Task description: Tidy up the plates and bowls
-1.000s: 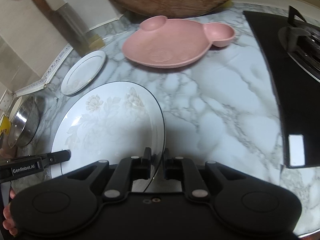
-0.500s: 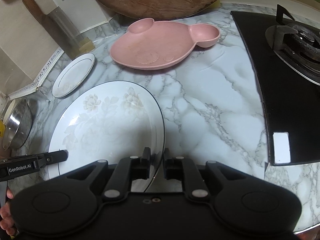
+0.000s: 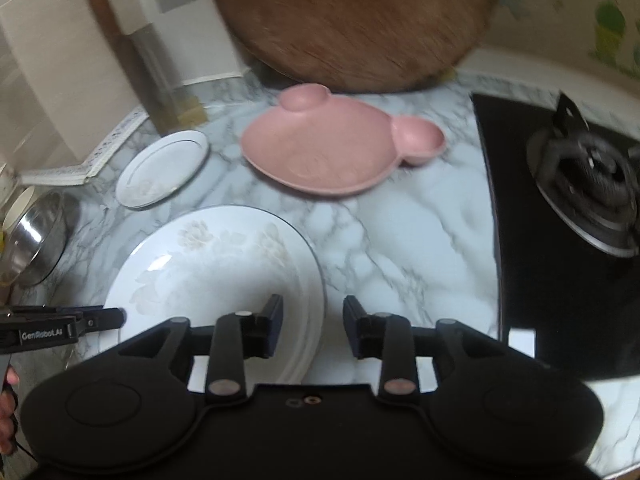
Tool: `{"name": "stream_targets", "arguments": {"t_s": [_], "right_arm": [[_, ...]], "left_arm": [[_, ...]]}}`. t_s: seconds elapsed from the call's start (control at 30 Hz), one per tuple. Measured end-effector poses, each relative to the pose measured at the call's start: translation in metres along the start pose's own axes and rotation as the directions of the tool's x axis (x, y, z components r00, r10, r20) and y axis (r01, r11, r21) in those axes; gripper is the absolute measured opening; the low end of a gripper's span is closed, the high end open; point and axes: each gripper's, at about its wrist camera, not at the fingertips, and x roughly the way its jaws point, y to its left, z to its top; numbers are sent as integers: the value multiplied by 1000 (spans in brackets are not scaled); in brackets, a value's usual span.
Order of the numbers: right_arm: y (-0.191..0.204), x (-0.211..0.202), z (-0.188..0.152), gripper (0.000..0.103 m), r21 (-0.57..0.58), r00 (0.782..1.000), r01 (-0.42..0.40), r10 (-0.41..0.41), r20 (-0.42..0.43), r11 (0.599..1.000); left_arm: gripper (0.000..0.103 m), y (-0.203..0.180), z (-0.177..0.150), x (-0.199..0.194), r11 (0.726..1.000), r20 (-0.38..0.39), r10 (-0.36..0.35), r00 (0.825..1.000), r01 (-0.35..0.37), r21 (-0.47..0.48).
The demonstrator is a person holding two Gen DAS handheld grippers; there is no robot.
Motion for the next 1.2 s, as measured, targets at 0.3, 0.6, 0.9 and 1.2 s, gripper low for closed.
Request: {"name": "stream_targets", "arguments": {"t_s": [0.3, 0.6, 0.9, 1.2], "right_arm": [[35, 2, 30, 61, -128, 998, -49, 53, 34, 991], [68, 24, 67, 78, -217, 993, -86, 101, 59, 972], [93, 58, 112, 102, -257, 987, -139, 155, 42, 956], [107, 110, 157, 102, -274, 989, -138, 146, 11, 952]], "left_arm": [[29, 17, 25, -19, 996, 96, 86, 992, -84, -25], [71, 24, 45, -25, 990, 182, 138, 974, -130, -52], [79, 36, 72, -11, 978, 216, 194, 957, -171, -122], [79, 55, 100, 25, 956, 179, 237, 955, -196, -220]]}}
